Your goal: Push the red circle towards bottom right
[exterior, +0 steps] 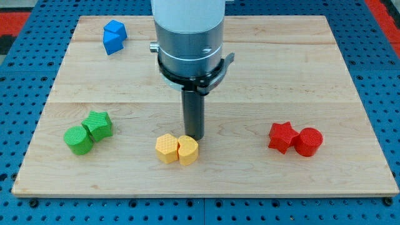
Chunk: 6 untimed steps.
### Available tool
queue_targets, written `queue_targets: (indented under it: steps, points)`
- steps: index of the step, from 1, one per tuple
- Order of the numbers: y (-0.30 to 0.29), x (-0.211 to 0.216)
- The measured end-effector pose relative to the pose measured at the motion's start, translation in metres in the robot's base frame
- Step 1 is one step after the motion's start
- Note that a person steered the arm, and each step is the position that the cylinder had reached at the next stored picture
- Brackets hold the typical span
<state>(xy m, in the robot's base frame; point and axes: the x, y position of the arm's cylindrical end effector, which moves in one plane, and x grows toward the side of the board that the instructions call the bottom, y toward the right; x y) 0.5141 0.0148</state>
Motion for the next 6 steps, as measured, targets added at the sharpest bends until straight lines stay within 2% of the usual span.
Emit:
queue_targets:
  steps: [1,2,3,4,5,6]
  points:
    - [0.053,-0.053]
    - [0.101,-0.064]
    - [0.144,-0.022]
    - [0.161,0.035]
    - [0.165,0.042]
    - [0.171,0.006]
